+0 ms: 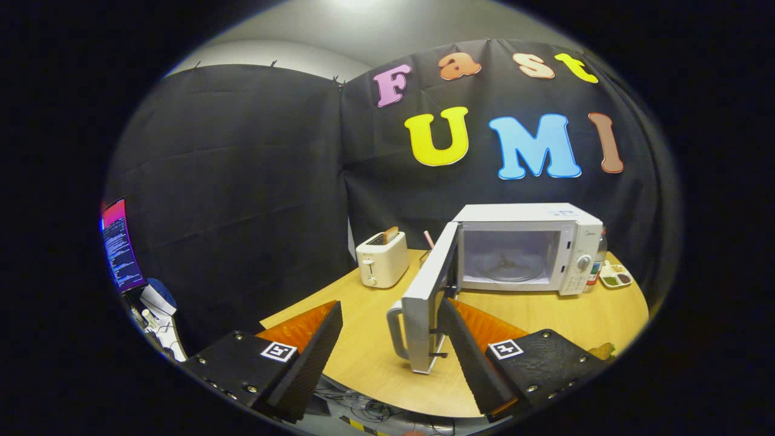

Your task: Open the microwave, put the food inside, and close the microwave door.

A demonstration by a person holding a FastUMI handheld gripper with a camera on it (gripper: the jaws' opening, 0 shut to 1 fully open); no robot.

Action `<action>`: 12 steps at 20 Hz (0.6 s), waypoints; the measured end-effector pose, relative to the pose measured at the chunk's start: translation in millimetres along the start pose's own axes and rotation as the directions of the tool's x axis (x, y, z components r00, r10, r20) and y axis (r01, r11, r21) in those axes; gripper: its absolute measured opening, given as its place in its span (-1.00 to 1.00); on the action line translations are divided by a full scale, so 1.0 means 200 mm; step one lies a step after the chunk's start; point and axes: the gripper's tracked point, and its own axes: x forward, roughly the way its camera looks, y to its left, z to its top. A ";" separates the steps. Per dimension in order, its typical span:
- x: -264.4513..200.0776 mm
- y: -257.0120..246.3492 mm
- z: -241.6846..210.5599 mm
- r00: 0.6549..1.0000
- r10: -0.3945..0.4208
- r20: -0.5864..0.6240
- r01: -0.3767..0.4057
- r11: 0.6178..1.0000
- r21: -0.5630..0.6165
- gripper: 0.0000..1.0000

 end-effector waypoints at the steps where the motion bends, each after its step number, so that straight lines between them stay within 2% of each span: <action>1: -0.03 -0.07 0.02 1.000 -0.025 0.017 0.025 1.000 -0.013 0.99; 5: -0.12 -0.35 0.03 0.992 -0.119 0.034 0.119 0.993 -0.020 0.99; 12: -0.32 -0.94 -0.01 0.950 -0.313 0.011 0.312 0.948 0.064 0.99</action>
